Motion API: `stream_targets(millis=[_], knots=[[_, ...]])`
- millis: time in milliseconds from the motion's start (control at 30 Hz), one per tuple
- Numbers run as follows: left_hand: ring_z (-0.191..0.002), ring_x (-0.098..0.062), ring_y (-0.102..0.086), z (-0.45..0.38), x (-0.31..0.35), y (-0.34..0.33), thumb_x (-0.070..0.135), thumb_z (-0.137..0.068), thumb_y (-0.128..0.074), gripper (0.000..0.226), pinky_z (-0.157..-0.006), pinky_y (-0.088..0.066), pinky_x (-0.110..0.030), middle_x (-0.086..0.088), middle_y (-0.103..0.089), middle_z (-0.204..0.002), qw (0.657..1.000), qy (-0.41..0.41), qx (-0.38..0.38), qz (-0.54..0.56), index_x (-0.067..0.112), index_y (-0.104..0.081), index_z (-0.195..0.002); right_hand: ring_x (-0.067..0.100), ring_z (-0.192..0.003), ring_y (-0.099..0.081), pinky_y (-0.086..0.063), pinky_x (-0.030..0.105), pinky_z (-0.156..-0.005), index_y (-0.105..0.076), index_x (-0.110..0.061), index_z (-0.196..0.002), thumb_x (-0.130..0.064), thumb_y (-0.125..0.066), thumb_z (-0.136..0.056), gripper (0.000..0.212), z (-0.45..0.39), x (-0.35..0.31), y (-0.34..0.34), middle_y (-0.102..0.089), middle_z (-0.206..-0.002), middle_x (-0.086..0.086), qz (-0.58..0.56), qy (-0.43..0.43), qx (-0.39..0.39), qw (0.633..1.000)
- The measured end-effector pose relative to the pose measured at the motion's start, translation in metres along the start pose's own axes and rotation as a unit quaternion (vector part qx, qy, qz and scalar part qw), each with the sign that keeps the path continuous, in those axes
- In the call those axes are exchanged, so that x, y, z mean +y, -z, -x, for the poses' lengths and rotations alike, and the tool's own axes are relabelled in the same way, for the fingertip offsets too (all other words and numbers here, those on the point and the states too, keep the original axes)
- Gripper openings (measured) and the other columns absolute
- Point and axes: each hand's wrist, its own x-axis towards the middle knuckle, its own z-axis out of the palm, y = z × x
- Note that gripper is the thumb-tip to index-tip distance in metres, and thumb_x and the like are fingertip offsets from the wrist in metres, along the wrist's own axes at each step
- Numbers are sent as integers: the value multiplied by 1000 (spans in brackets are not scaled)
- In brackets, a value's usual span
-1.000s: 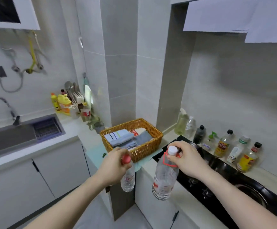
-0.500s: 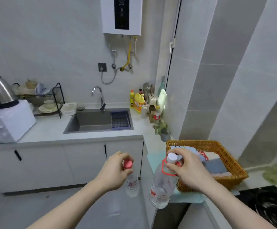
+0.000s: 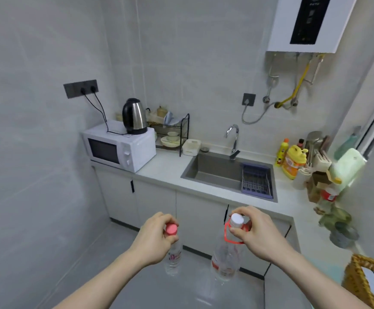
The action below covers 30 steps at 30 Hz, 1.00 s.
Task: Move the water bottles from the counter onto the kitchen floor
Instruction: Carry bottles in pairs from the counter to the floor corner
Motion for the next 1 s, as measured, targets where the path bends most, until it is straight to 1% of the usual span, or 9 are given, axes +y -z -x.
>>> stream_targets(millis=[100, 233, 367, 467, 567, 733, 833, 933, 1000], knots=[[-84, -7, -56, -15, -51, 25, 29, -83, -76, 22, -81, -47, -23, 16, -55, -96, 1000, 27, 6, -2, 35, -62, -99, -1, -87, -58, -41, 11, -72, -66, -37, -99, -27, -81, -83, 24, -44, -26, -42, -63, -102, -17, -7, 16, -19, 1000], [-83, -5, -55, -34, -120, 57, 28, -83, -76, 23, -77, -42, -20, 16, -53, -95, 998, 59, 18, -3, 36, -61, -98, 4, -80, -61, -51, 22, -74, -66, -36, -97, -28, -80, -83, 22, -100, -62, -101, -63, -101, -17, -15, 21, -44, 999], [-84, -5, -54, -54, -177, 91, 23, -82, -75, 23, -78, -42, -21, 16, -52, -95, 996, 83, 23, -5, 33, -63, -99, 5, -78, -63, -56, 29, -73, -66, -38, -95, -28, -78, -82, 21, -146, -92, -152, -65, -100, -16, -43, 17, -54, 997], [-83, -4, -53, -70, -213, 112, 23, -81, -75, 23, -73, -36, -15, 17, -52, -95, 994, 102, 29, -12, 33, -62, -97, 3, -78, -62, -52, 24, -71, -66, -39, -95, -27, -77, -82, 21, -181, -115, -178, -65, -101, -19, -56, 23, -64, 996], [-82, -6, -55, -89, -248, 131, 23, -80, -75, 25, -74, -40, -18, 17, -52, -95, 992, 123, 36, -10, 37, -60, -93, 2, -73, -60, -46, 18, -68, -66, -37, -93, -28, -77, -81, 18, -218, -136, -201, -66, -96, -17, -56, 35, -77, 995], [-80, -7, -56, -132, -296, 153, 22, -77, -78, 27, -76, -43, -21, 17, -53, -95, 987, 148, 62, -6, 37, -61, -93, 3, -80, -62, -51, 21, -72, -67, -37, -92, -28, -76, -81, 16, -286, -164, -233, -66, -96, -15, -50, 67, -110, 990], [-77, -7, -54, -161, -321, 164, 19, -77, -80, 30, -76, -41, -19, 14, -54, -97, 983, 168, 77, 4, 37, -59, -91, 2, -82, -61, -47, 18, -70, -67, -37, -92, -29, -74, -82, 15, -327, -176, -252, -65, -95, -17, -49, 91, -134, 986], [-75, -7, -53, -189, -341, 177, 16, -77, -80, 30, -72, -37, -15, 10, -57, -99, 977, 190, 93, -6, 35, -61, -91, -1, -84, -58, -43, 16, -67, -66, -37, -92, -27, -73, -84, 14, -368, -186, -267, -64, -95, -17, -45, 113, -161, 979], [-75, -8, -52, -205, -353, 186, 15, -78, -79, 28, -73, -39, -17, 9, -57, -101, 974, 203, 105, -4, 32, -63, -93, -1, -85, -58, -44, 17, -67, -66, -36, -90, -27, -72, -84, 13, -395, -192, -278, -64, -93, -16, -39, 129, -178, 975]])
